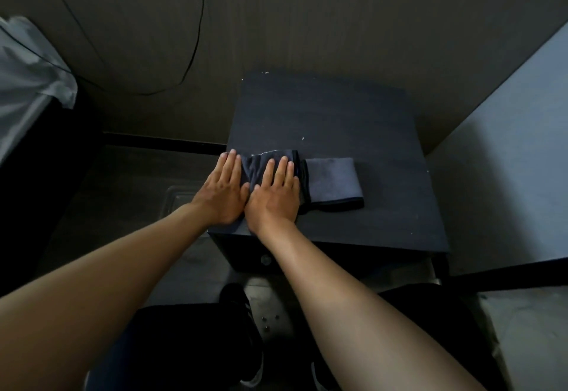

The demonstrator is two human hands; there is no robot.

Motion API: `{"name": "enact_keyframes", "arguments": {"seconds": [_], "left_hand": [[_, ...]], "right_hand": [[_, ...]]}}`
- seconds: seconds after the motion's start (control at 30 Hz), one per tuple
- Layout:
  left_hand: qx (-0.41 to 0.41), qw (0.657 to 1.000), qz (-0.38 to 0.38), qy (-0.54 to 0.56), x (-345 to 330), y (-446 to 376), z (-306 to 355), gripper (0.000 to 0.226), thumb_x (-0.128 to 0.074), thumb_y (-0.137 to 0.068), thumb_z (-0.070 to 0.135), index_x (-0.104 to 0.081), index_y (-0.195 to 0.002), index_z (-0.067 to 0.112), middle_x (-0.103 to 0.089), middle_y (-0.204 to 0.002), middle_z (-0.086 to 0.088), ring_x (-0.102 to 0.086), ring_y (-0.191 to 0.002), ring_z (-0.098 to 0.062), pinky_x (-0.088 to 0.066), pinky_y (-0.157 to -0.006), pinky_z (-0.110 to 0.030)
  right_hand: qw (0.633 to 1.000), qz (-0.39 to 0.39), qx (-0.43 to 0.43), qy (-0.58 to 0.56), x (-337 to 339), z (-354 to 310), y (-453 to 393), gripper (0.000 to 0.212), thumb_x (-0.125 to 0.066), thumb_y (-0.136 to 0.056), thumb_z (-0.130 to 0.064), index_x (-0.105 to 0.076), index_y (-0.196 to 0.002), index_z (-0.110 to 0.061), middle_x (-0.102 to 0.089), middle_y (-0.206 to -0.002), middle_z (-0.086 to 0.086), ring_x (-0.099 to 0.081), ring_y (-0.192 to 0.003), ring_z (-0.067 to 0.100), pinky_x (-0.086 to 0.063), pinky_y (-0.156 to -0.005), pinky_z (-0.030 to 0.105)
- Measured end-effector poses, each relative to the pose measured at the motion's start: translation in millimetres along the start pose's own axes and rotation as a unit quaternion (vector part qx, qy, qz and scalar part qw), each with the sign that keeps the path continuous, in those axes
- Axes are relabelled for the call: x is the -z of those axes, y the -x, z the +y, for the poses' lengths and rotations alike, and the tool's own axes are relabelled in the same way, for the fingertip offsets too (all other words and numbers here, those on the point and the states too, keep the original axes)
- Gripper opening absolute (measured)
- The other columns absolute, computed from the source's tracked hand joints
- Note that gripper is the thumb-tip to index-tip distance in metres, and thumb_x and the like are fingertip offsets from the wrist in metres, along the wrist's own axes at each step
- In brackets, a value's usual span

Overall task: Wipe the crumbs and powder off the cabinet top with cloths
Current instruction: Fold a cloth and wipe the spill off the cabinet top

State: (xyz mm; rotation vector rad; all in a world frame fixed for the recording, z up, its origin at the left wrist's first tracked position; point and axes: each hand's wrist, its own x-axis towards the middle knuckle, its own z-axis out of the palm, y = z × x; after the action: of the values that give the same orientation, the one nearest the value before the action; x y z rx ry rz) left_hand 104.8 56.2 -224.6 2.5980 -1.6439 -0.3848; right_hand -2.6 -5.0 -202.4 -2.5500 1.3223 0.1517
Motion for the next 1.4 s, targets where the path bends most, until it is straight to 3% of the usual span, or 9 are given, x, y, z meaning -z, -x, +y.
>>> {"name": "enact_keyframes", "arguments": {"seconds": [0.23, 0.37, 0.7, 0.83, 1.4], "left_hand": [[-0.036, 0.999, 0.01, -0.033, 2, 33, 4, 0.092, 0.016, -0.082, 0.048, 0.001, -0.151, -0.01, 0.005, -0.161, -0.027, 0.01, -0.15, -0.036, 0.007, -0.123, -0.039], [-0.02, 1.0, -0.012, -0.017, 0, 45, 9, 0.083, 0.005, -0.088, 0.047, 0.003, -0.153, -0.006, 0.009, -0.162, -0.022, 0.014, -0.15, -0.033, 0.003, -0.124, -0.04], [-0.003, 1.0, -0.019, -0.017, -2, 73, 16, 0.08, 0.003, -0.093, 0.048, 0.005, -0.154, -0.003, 0.011, -0.163, -0.019, 0.015, -0.15, -0.03, 0.001, -0.124, -0.04], [0.007, 1.0, -0.021, -0.019, -2, 81, 18, 0.068, -0.017, -0.104, 0.038, 0.007, -0.154, -0.002, 0.013, -0.163, -0.019, 0.015, -0.15, -0.029, -0.001, -0.124, -0.041], [0.082, 0.994, -0.04, 0.061, -1, 118, 46, 0.067, -0.017, -0.105, 0.039, 0.015, -0.154, 0.007, 0.024, -0.161, -0.009, 0.022, -0.148, -0.021, 0.003, -0.123, -0.038]], "right_hand": [[1.0, 0.016, -0.004, 0.006, -11, 1, 31, 0.065, -0.021, -0.105, -0.034, 0.01, -0.154, -0.007, 0.019, -0.16, 0.018, 0.017, -0.148, 0.031, 0.003, -0.121, 0.045], [1.0, 0.023, -0.009, 0.011, -14, 3, 45, 0.065, -0.023, -0.104, -0.035, 0.008, -0.155, -0.007, 0.016, -0.16, 0.019, 0.015, -0.149, 0.031, 0.002, -0.121, 0.045], [1.0, 0.023, -0.002, 0.006, -19, 3, 72, 0.065, -0.024, -0.104, -0.034, 0.006, -0.155, -0.007, 0.015, -0.16, 0.019, 0.013, -0.149, 0.032, 0.0, -0.121, 0.045], [1.0, 0.018, 0.011, 0.012, -18, 4, 79, 0.065, -0.024, -0.105, -0.034, 0.007, -0.155, -0.008, 0.015, -0.16, 0.019, 0.013, -0.149, 0.032, 0.0, -0.121, 0.044], [0.999, -0.002, 0.046, 0.003, -15, 10, 120, 0.061, -0.024, -0.107, -0.035, 0.002, -0.155, -0.009, 0.01, -0.161, 0.019, 0.008, -0.15, 0.031, -0.005, -0.122, 0.044]]}}
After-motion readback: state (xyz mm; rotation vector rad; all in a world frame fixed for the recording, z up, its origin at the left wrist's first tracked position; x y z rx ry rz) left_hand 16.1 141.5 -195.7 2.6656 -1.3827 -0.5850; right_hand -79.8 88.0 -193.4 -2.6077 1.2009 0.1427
